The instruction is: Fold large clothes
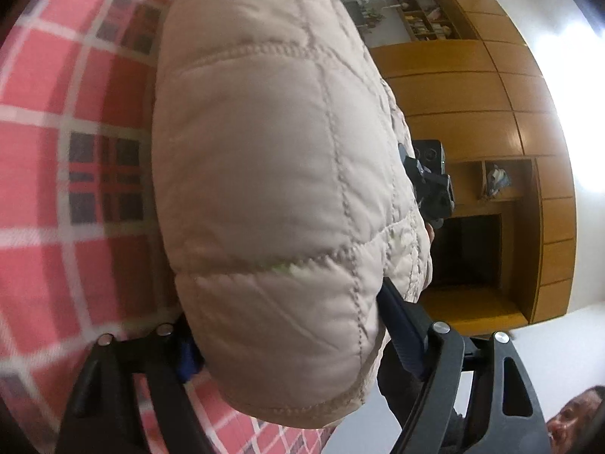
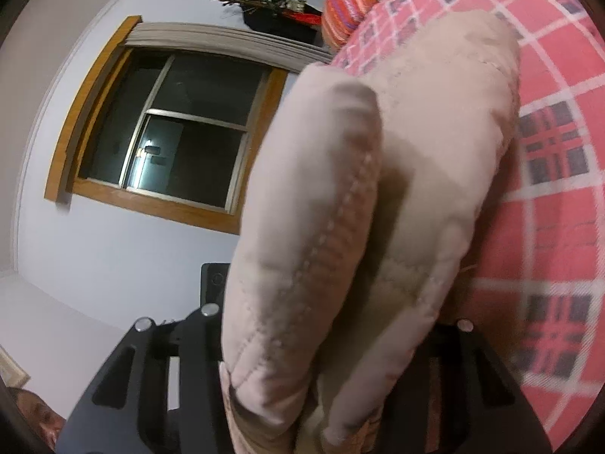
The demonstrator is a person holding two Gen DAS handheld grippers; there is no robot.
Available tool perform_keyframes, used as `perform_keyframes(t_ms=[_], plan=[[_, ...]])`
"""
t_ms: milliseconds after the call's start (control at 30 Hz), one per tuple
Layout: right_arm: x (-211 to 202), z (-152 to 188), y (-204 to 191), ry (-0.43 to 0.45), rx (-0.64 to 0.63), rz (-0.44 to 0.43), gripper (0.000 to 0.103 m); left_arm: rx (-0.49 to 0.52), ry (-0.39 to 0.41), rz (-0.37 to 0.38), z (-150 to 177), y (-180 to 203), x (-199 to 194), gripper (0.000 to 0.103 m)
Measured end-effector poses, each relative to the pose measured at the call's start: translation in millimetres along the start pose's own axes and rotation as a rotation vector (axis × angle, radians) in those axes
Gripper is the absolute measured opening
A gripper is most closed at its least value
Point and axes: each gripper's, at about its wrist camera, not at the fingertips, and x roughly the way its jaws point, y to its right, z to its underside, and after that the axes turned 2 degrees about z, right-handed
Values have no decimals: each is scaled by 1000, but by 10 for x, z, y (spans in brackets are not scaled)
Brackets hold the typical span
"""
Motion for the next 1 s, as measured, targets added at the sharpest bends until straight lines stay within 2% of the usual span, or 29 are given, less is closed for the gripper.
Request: perform_keyframes(t_ms=[267,433,700,800,867,933,967,1000], plan=[[222,354,-480,-18,-69,-39,44,32,20,-36,520,189,-483,80],[435,793,-628,-55,-72,-85,44,19,43,-37,1086,168,-770,80],[930,1690,-420,-166,-10,-115,44,-66,57,-22,2171,-302,-934,80],[1019,1870,-263,-181,14,-124,44,-80,67,-14,2347,-480,-891,80],[1029,1896,-176,-166,23,-112,50,-73,83,0,2367,-509,-869,85],[1005,1930,-125,-144,47,-90,69,-62,95,8,2356,-494,-859,90],[980,1922,-143,-134,57,-82,72,-57,96,2,2352,-475,-855,92],[930,1913,-193,-123,55,-69,79,-40,91,-31,2355,-435,-864,92]])
